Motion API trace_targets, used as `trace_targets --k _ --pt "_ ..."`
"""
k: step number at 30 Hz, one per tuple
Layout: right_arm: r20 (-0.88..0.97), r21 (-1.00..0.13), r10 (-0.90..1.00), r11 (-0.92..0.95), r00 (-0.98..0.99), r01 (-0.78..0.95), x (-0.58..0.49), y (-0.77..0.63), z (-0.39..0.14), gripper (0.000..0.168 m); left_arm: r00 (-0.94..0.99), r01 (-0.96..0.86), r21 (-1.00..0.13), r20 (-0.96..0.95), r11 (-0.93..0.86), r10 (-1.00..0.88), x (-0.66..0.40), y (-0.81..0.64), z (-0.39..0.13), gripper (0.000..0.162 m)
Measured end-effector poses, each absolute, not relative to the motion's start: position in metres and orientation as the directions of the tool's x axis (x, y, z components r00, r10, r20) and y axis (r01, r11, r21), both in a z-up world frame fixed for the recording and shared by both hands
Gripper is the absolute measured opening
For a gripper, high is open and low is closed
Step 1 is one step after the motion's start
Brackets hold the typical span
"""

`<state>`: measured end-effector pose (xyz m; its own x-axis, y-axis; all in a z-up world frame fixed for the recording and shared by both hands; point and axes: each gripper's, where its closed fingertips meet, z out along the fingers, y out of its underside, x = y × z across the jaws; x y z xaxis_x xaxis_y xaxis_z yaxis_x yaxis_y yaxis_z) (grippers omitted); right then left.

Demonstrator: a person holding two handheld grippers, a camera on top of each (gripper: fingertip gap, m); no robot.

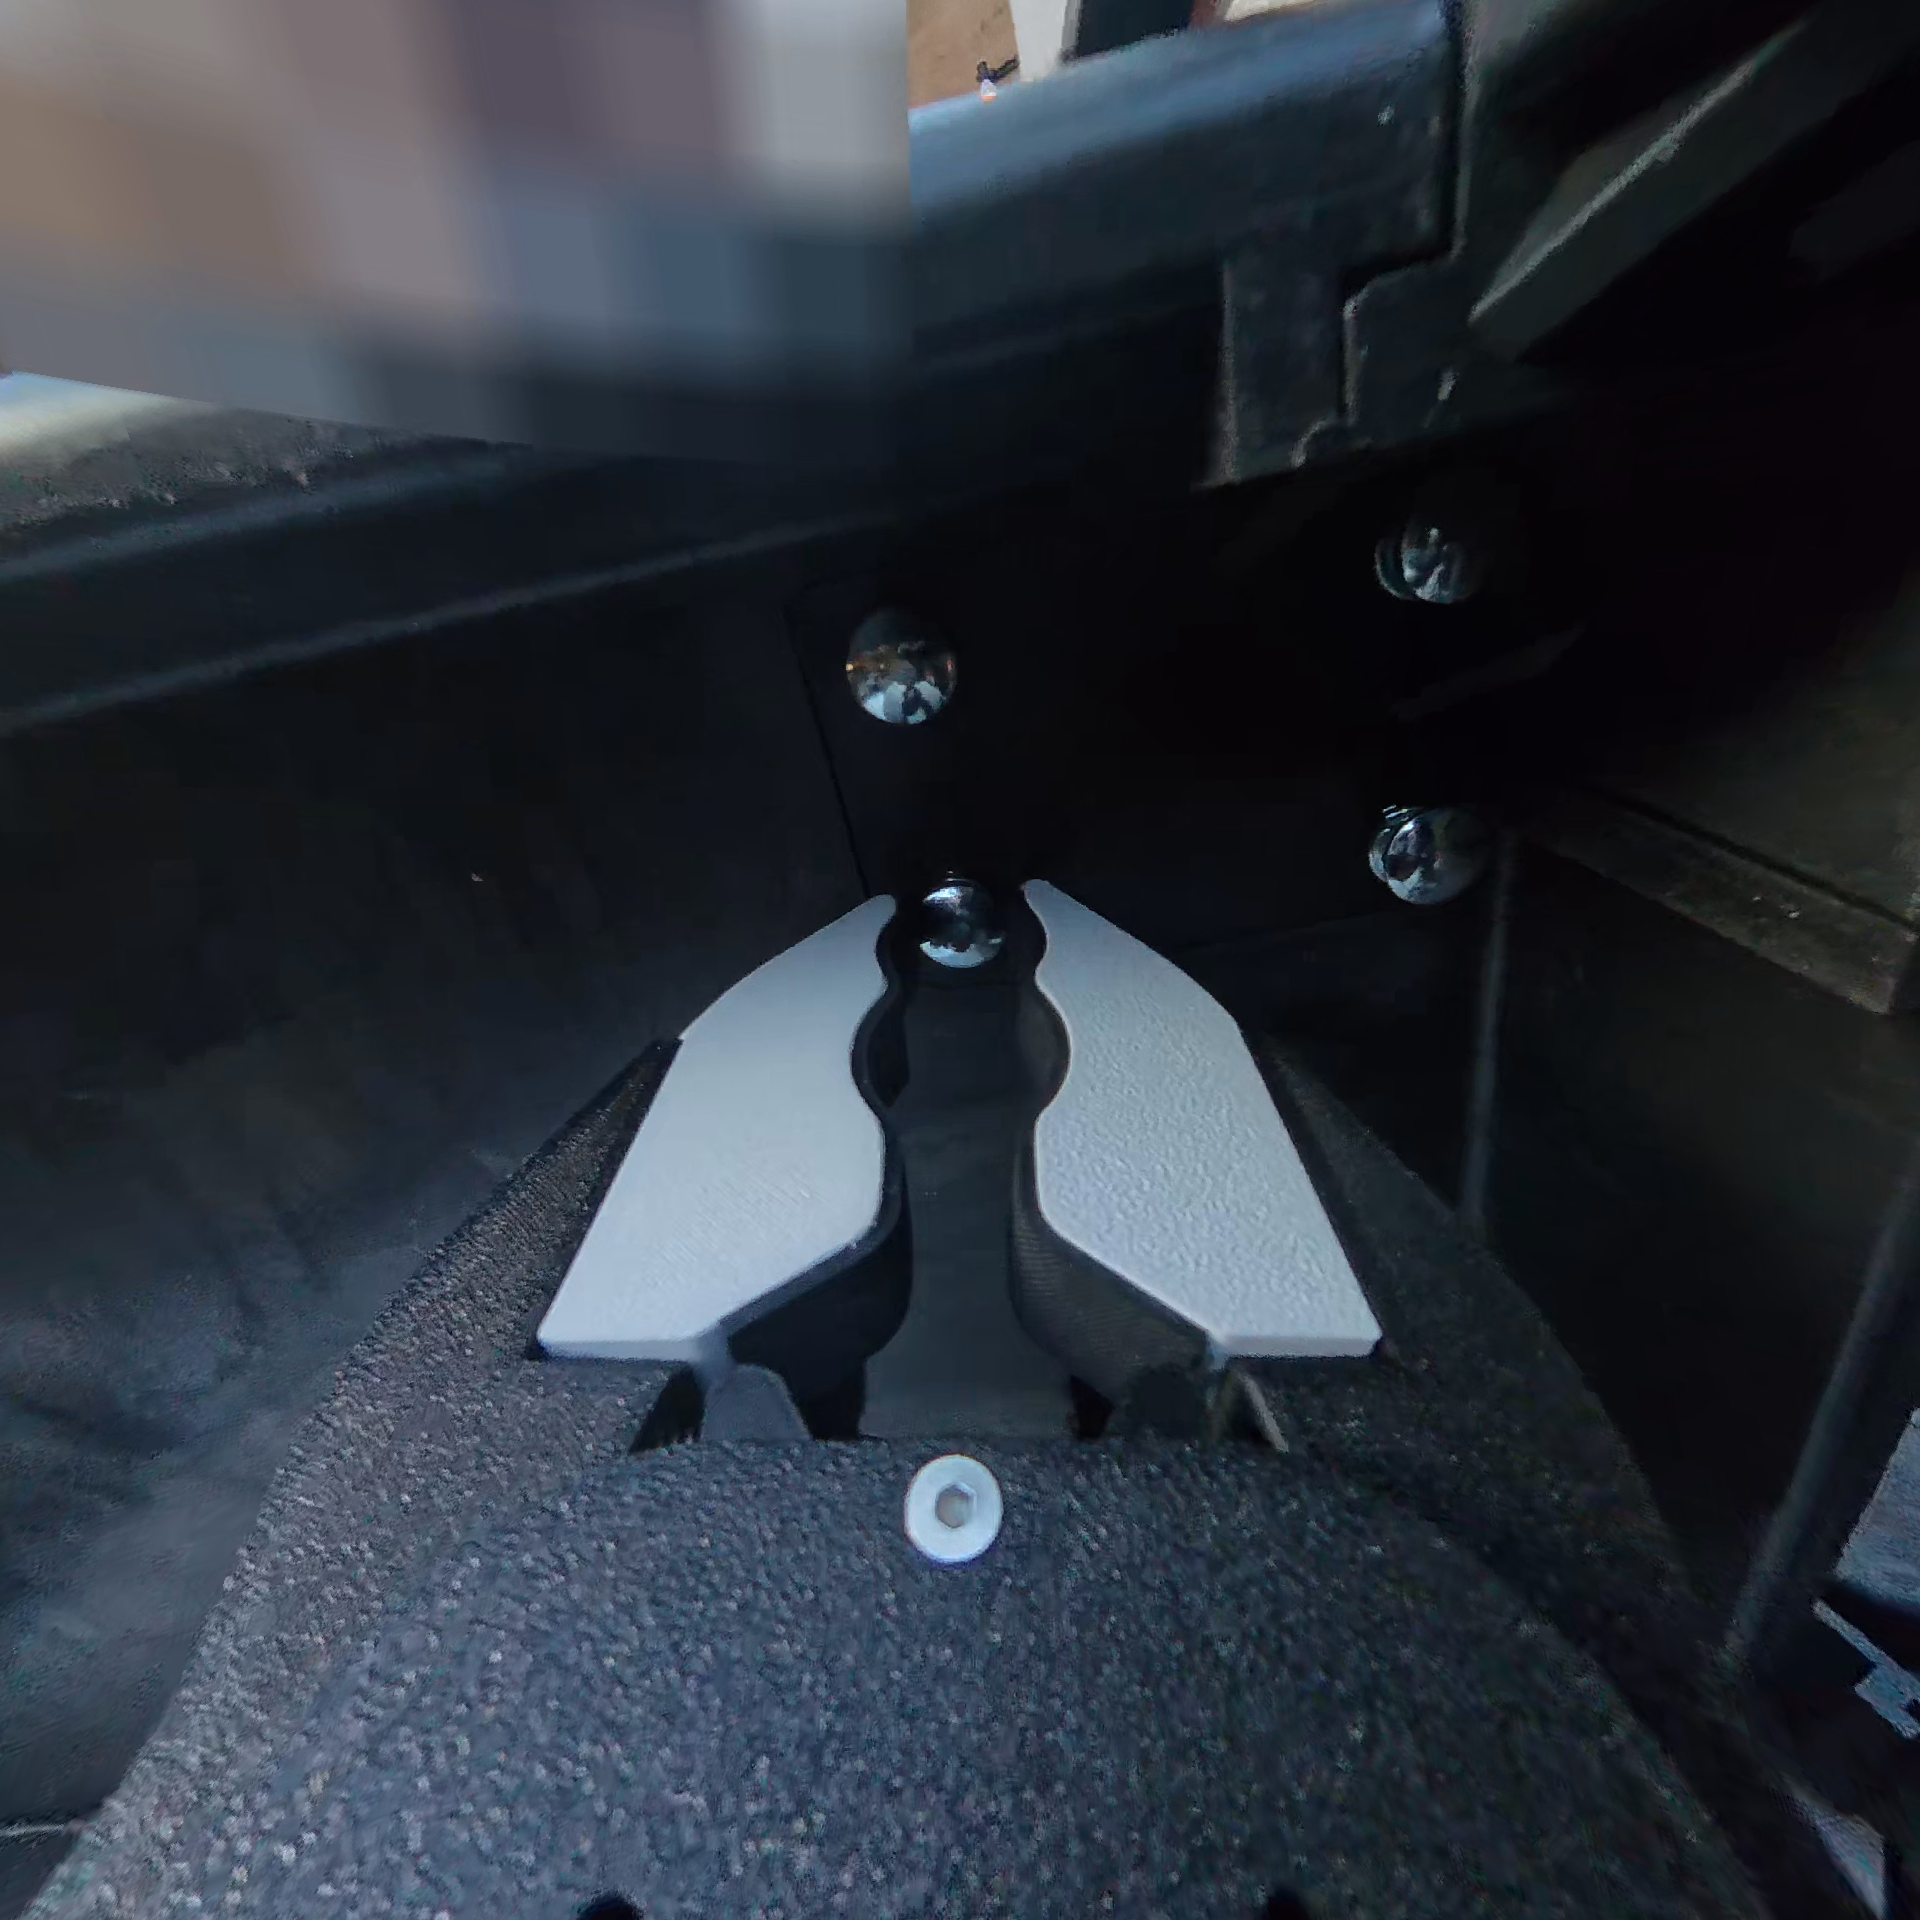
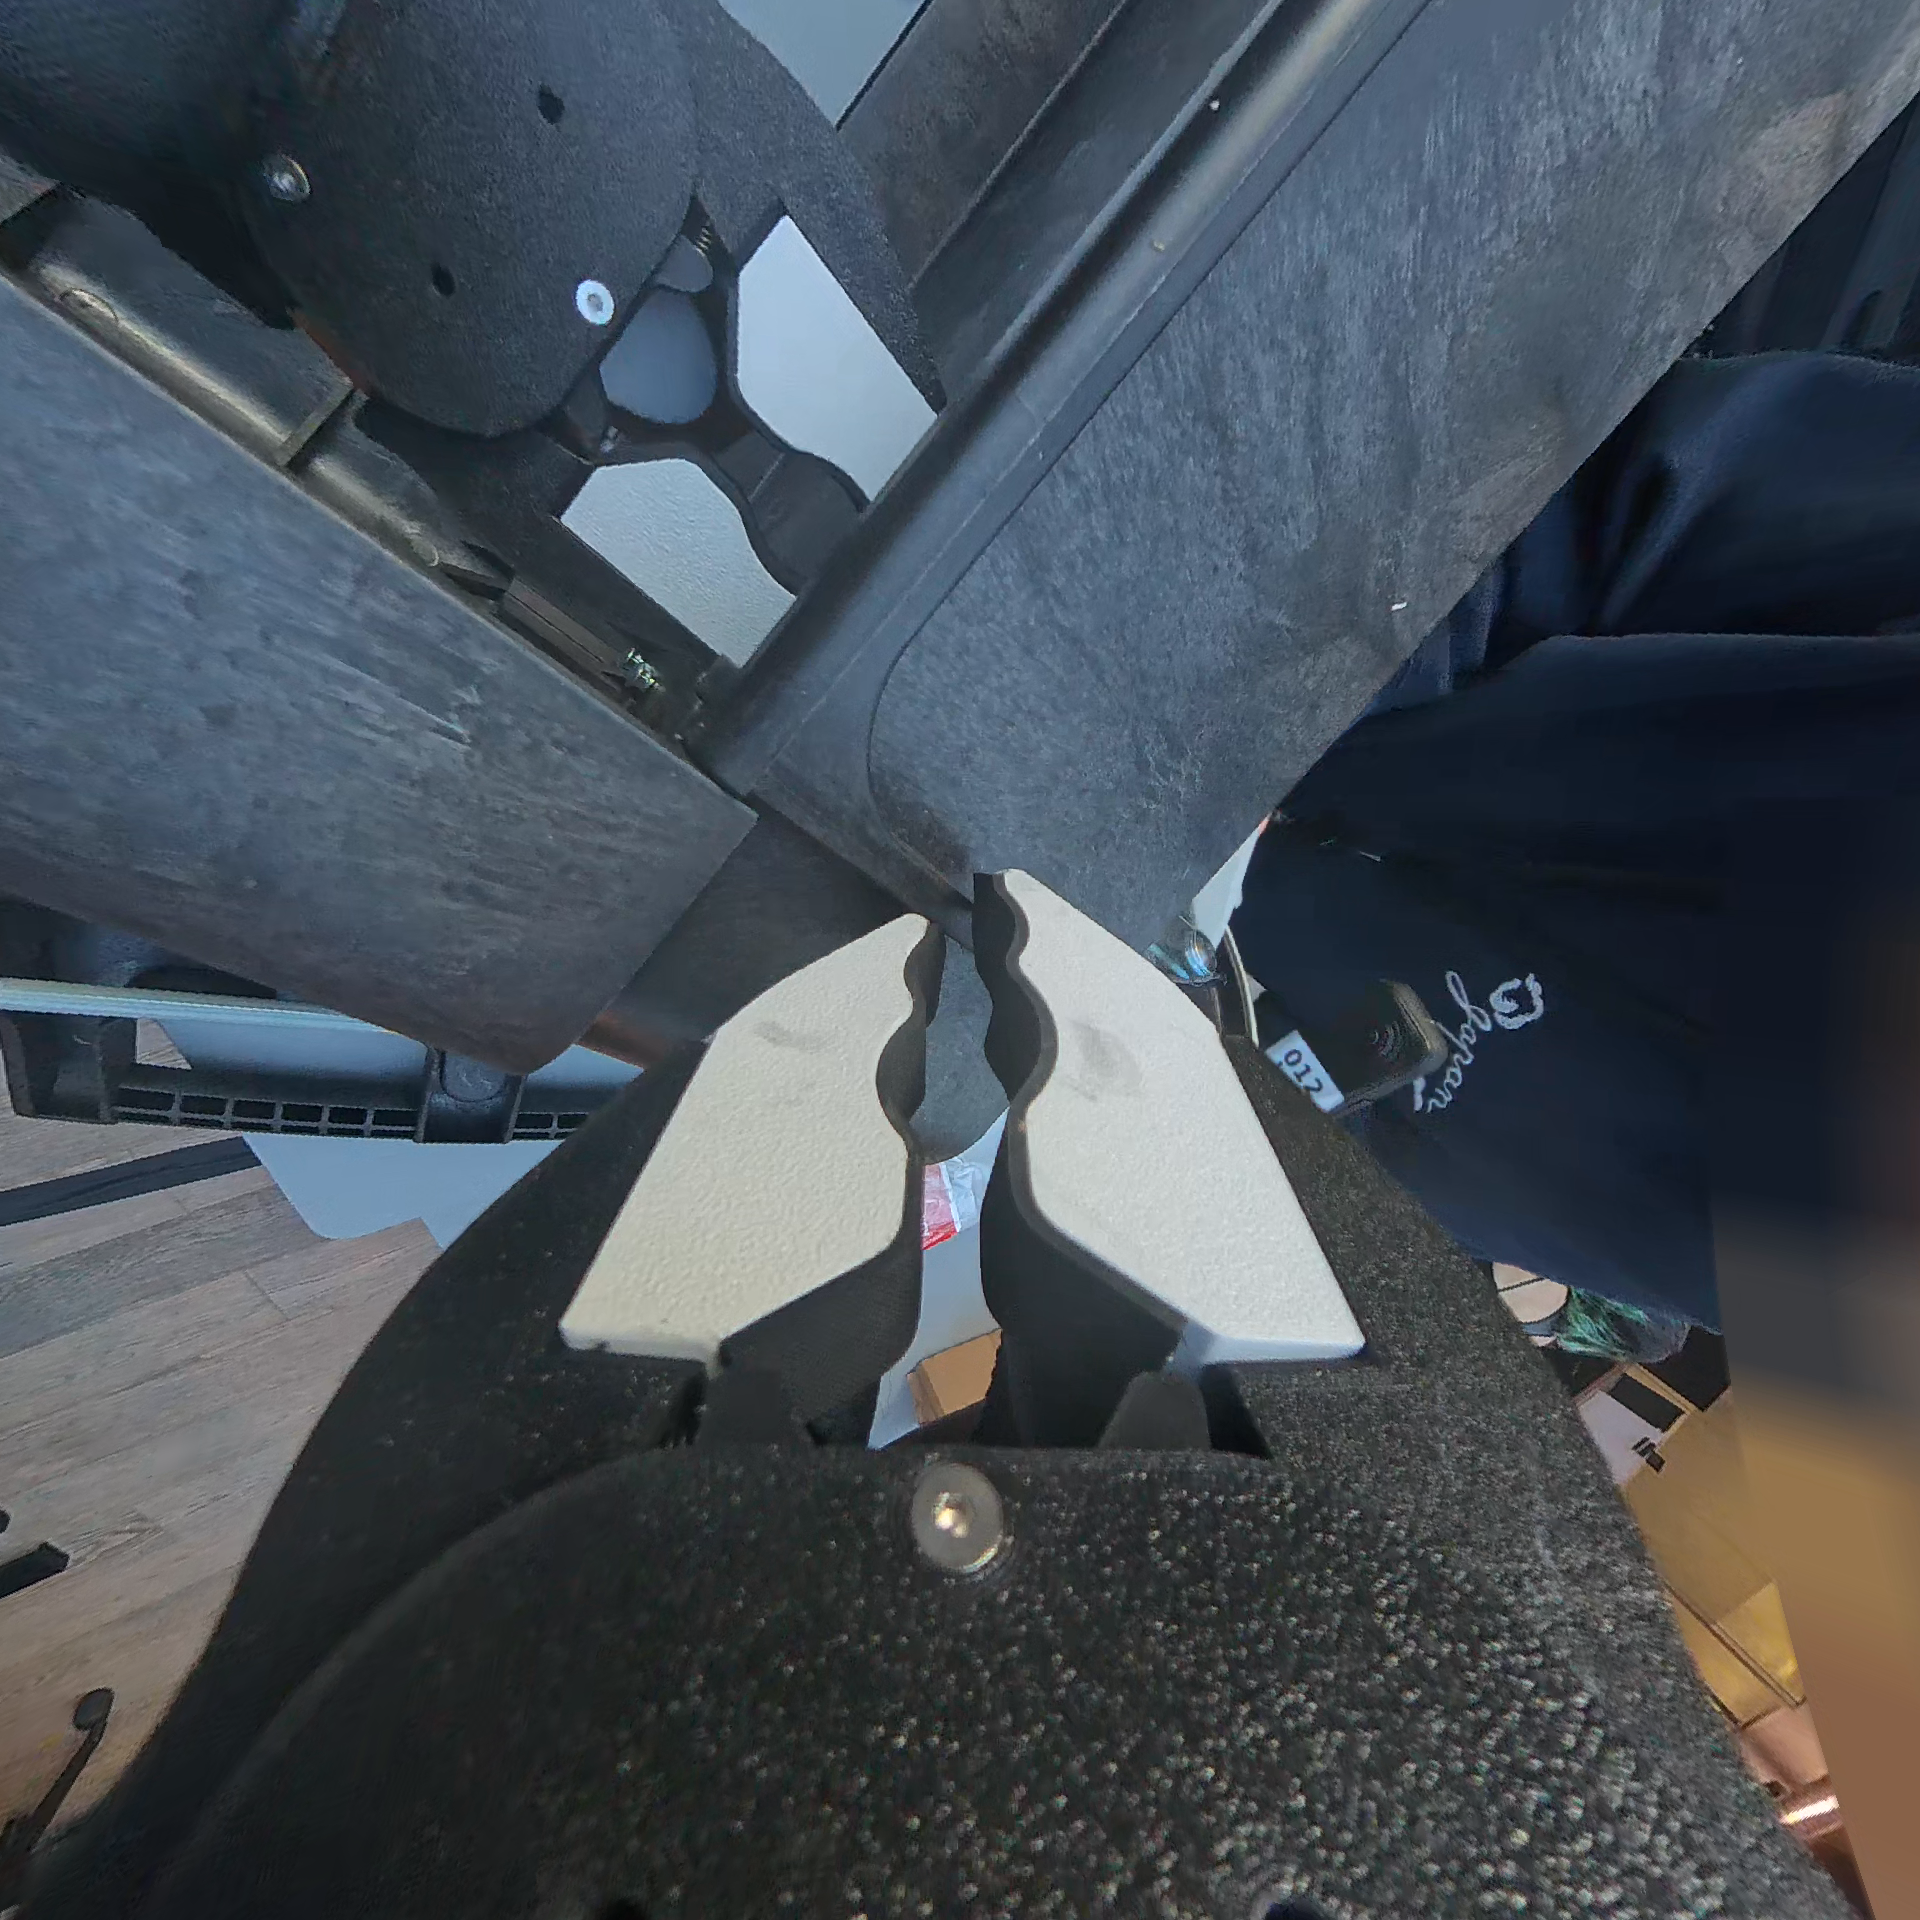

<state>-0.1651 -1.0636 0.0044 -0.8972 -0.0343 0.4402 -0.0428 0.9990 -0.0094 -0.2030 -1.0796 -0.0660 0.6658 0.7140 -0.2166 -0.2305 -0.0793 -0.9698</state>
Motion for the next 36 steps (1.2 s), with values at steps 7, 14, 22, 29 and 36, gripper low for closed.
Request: trace_targets --k 7,14,22,29,36 --pt "0.445 -0.016 -0.028 0.999 -0.895 -0.039 -0.1654 -1.0632 0.0044 0.007 0.650 -0.237 -0.965 -0.242 -0.111 0.720 -0.2036 -1.0794 -0.0661 0.017" --pt "0.451 -0.025 -0.021 0.999 -0.892 -0.036 -0.1653 -1.0633 0.0045 0.008 0.684 -0.205 -0.978 -0.177 -0.046 0.708 -0.2031 -1.0790 -0.0658 0.017" --pt "0.447 -0.025 -0.026 0.999 -0.894 -0.041 -0.1652 -1.0635 0.0045 0.009 0.760 -0.162 -0.981 -0.055 0.107 0.648 -0.2008 -1.0789 -0.0643 0.019" --pt "0.450 -0.021 -0.025 0.999 -0.893 -0.038 -0.1655 -1.0634 0.0045 0.009 0.787 -0.104 -0.979 0.025 0.173 0.616 -0.2008 -1.0787 -0.0632 0.018" --pt "0.447 -0.002 -0.029 0.999 -0.894 -0.034 -0.1654 -1.0631 0.0044 0.009 0.745 -0.153 -0.982 -0.042 0.110 0.666 -0.2019 -1.0776 -0.0635 0.016"
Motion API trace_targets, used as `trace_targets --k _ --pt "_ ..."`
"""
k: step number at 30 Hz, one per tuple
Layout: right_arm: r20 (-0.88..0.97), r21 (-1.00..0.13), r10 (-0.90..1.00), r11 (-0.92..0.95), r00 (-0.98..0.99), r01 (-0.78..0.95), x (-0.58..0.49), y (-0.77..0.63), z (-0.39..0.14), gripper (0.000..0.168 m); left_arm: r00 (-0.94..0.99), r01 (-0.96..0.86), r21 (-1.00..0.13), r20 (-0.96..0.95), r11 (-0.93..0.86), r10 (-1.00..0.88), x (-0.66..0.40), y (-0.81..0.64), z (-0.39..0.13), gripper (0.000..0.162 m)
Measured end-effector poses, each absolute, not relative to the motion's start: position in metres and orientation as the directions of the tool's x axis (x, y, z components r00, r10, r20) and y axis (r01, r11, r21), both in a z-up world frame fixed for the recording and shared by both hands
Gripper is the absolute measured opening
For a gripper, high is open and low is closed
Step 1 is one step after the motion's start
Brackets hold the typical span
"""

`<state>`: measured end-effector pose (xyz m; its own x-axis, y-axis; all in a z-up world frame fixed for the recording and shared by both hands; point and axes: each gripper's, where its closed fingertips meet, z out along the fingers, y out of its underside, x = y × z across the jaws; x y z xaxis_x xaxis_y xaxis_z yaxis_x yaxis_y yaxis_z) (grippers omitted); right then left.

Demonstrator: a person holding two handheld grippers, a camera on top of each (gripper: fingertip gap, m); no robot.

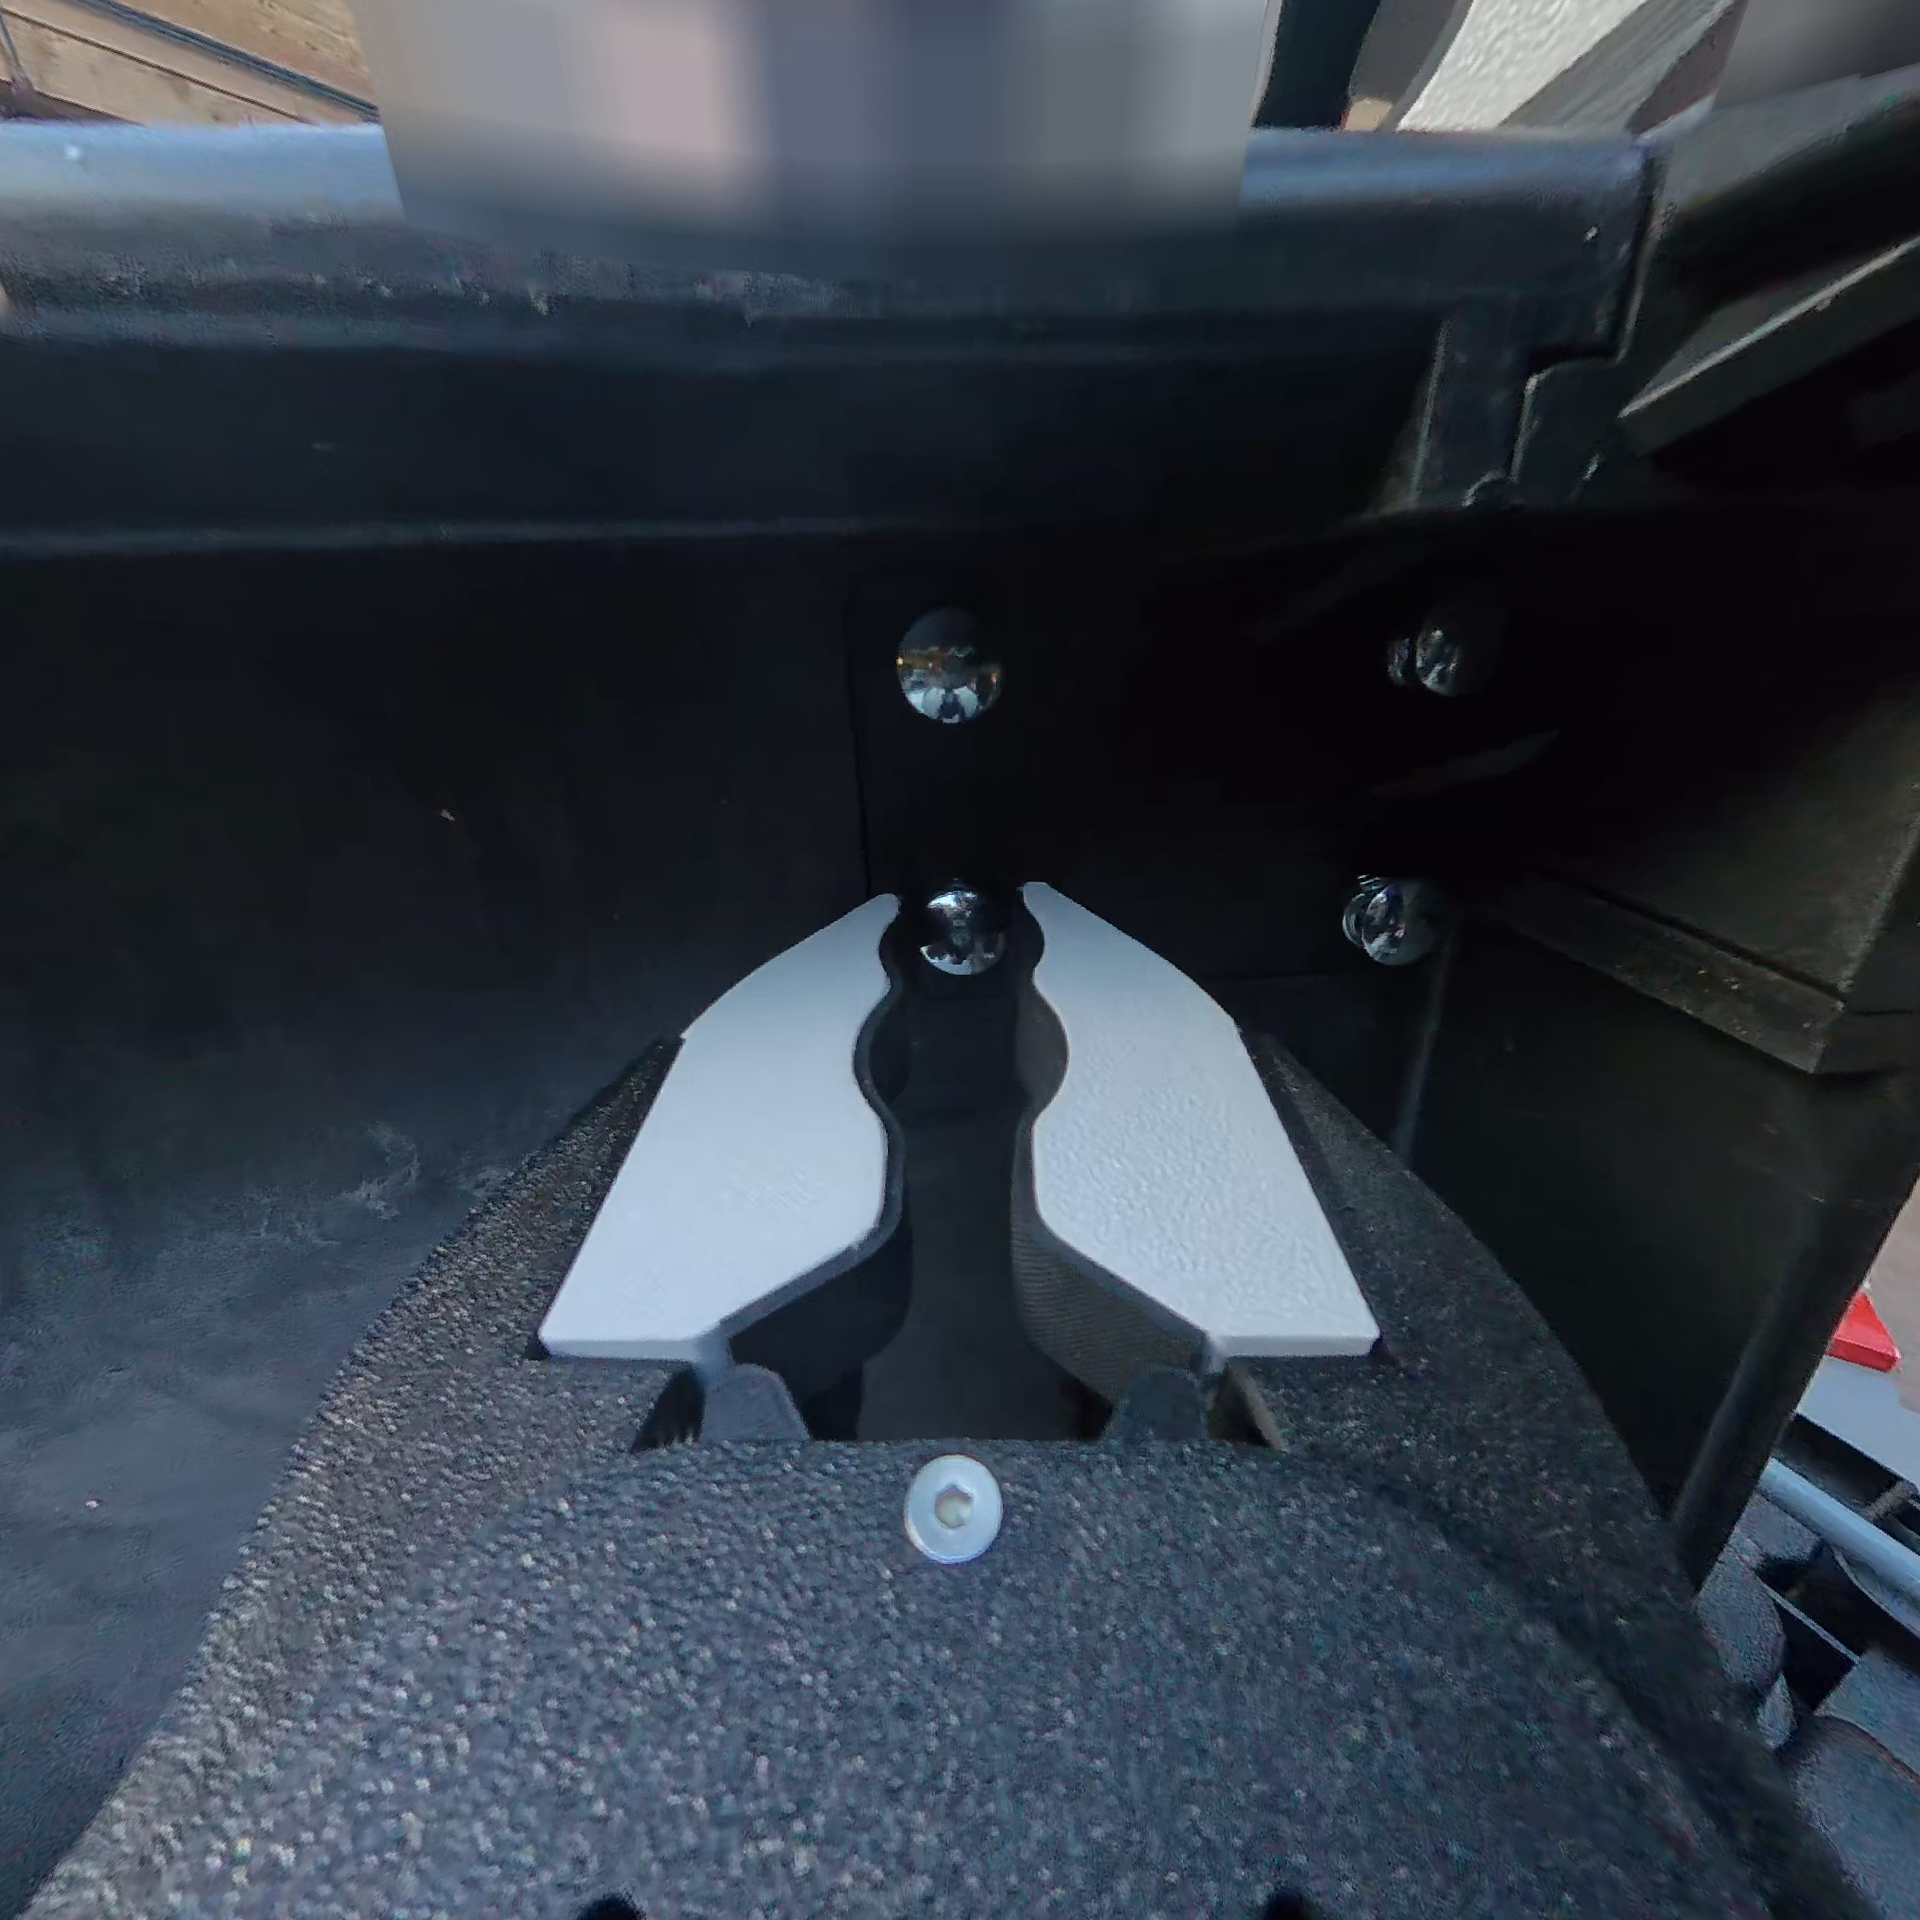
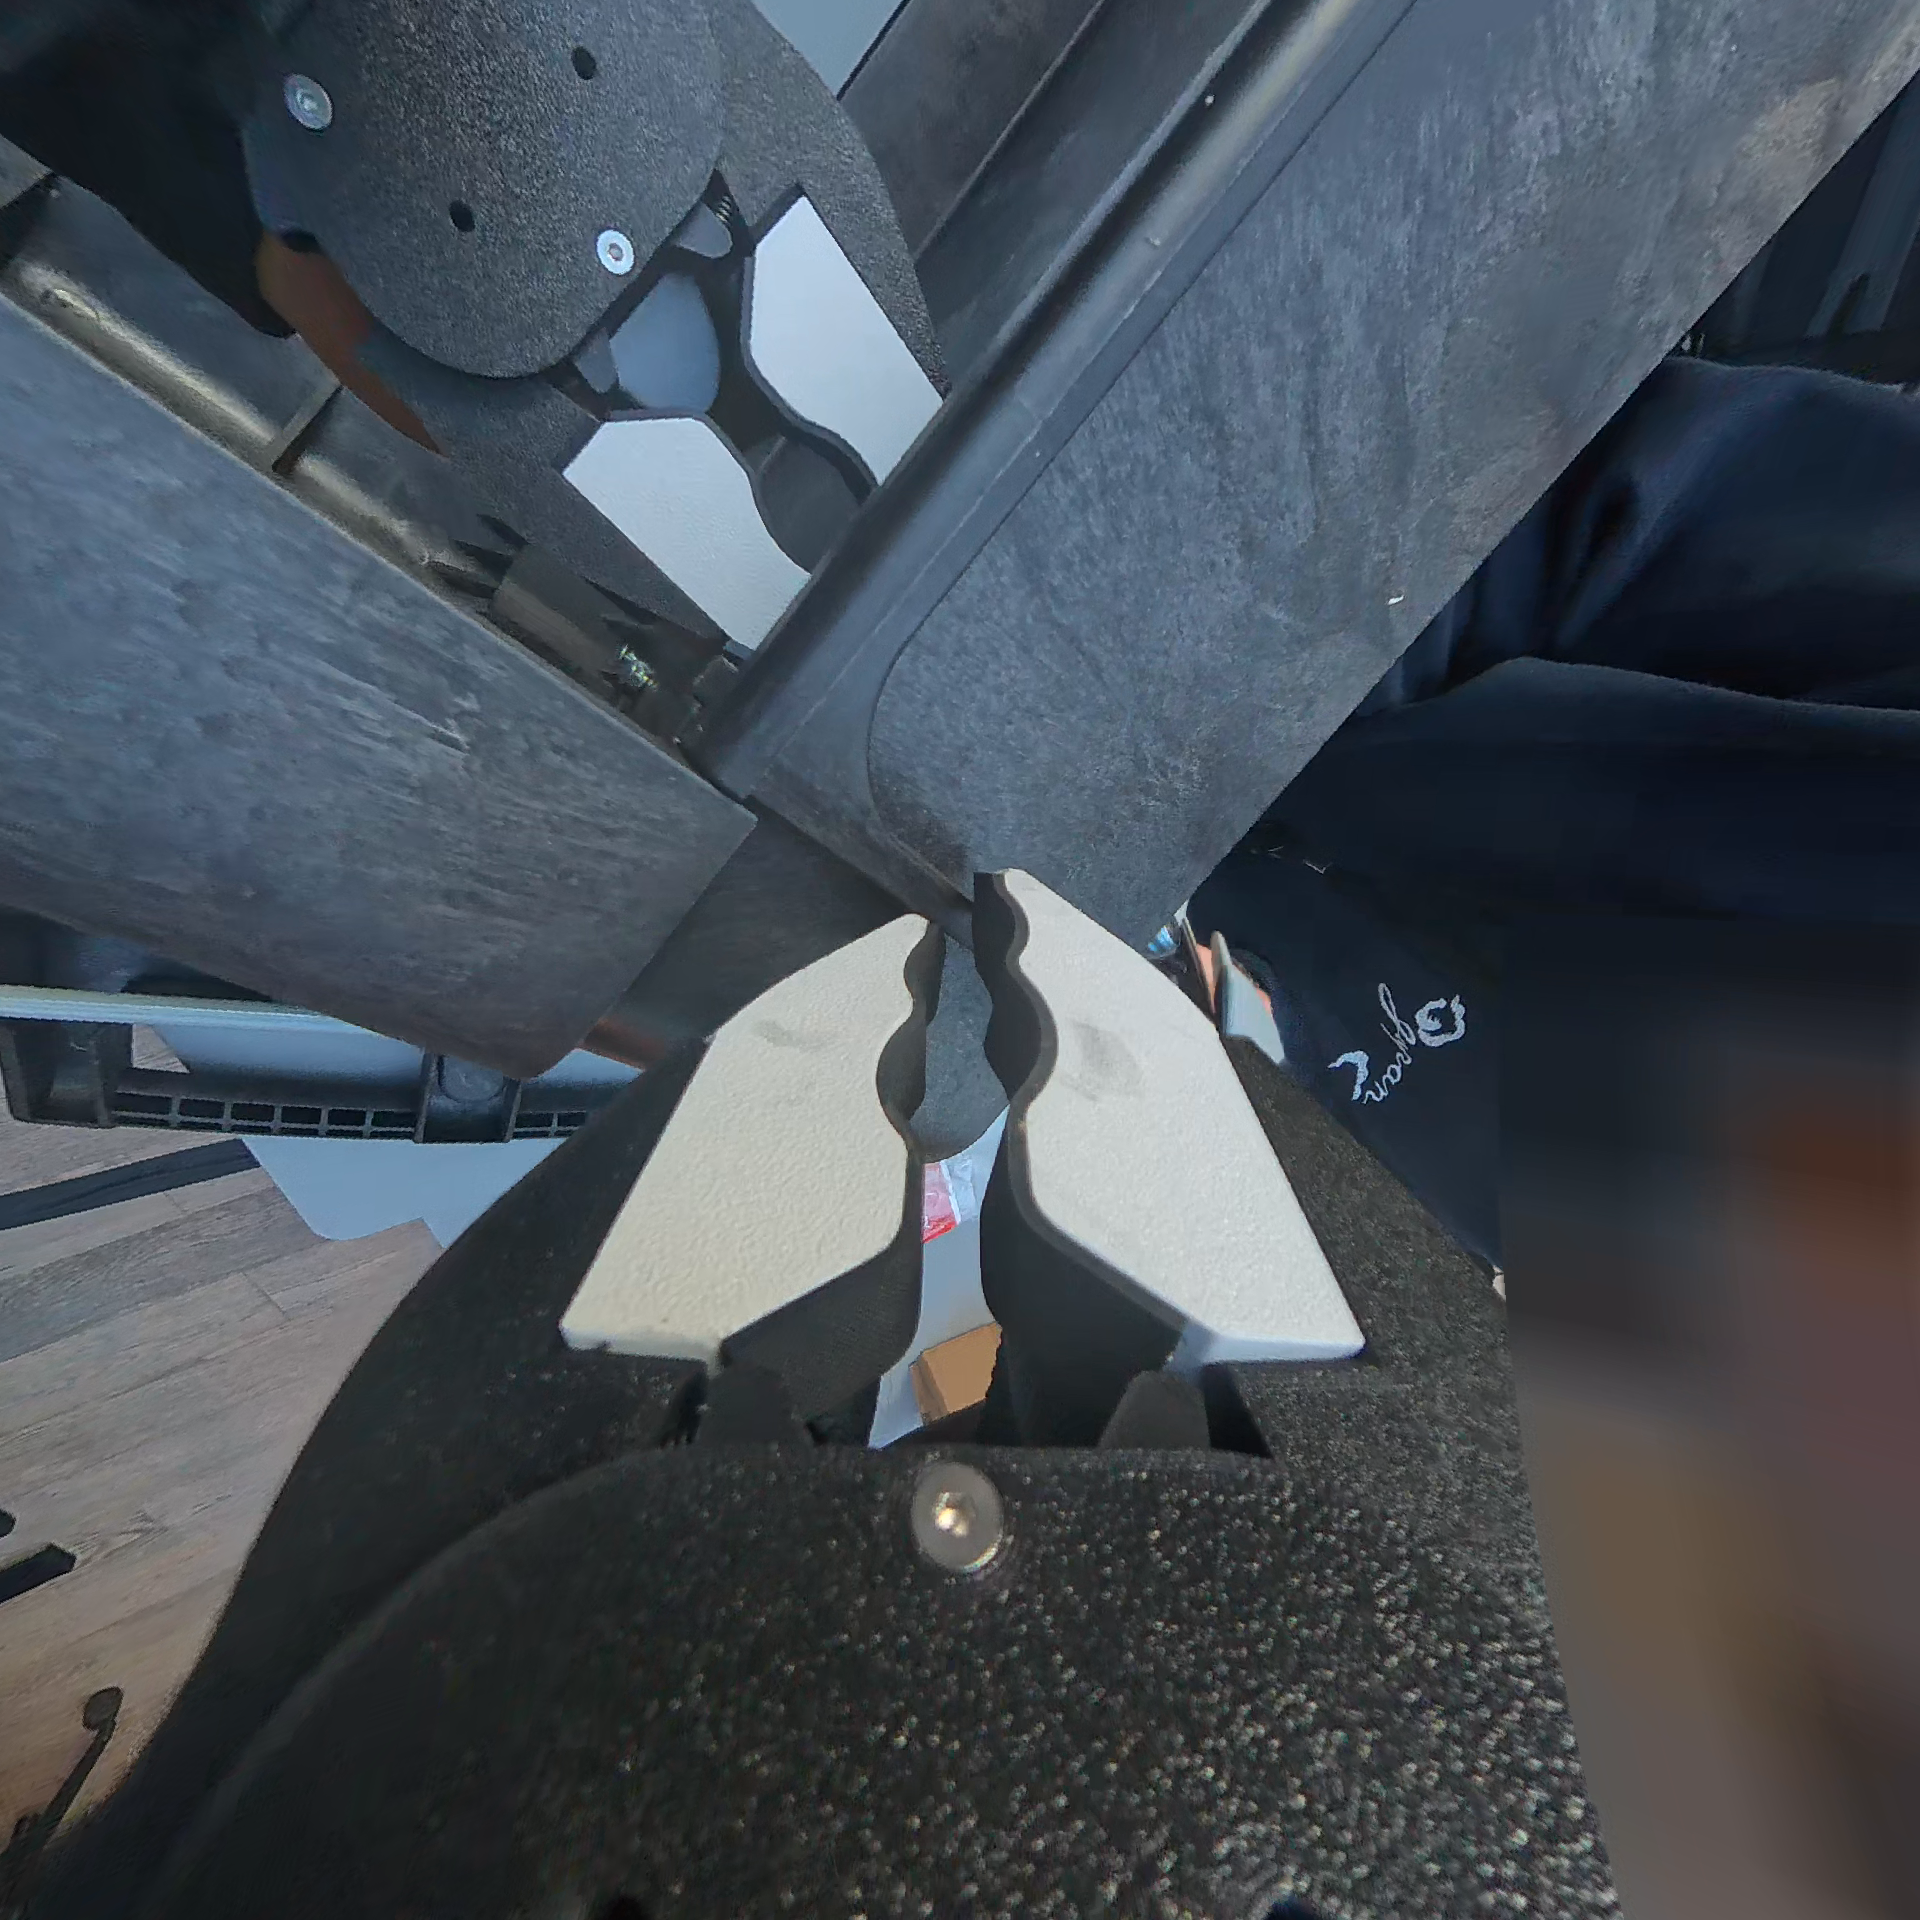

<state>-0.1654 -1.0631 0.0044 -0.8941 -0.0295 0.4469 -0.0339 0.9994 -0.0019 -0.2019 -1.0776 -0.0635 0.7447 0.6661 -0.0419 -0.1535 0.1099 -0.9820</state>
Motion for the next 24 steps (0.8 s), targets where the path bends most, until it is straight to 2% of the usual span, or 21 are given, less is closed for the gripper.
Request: trace_targets --k 9,15,24 --pt "0.417 0.078 -0.069 0.996 -0.906 -0.040 -0.1646 -1.0631 0.0039 0.009 0.747 -0.156 -0.976 -0.014 0.154 0.665 -0.2016 -1.0774 -0.0630 0.016" --pt "0.423 0.075 -0.060 0.997 -0.904 -0.031 -0.1638 -1.0642 0.0040 0.008 0.742 -0.175 -0.974 -0.035 0.144 0.670 -0.2005 -1.0772 -0.0629 0.017" --pt "0.428 0.076 -0.056 0.997 -0.902 -0.026 -0.1645 -1.0638 0.0040 0.009 0.799 -0.141 -0.955 0.045 0.260 0.600 -0.1986 -1.0775 -0.0626 0.016"
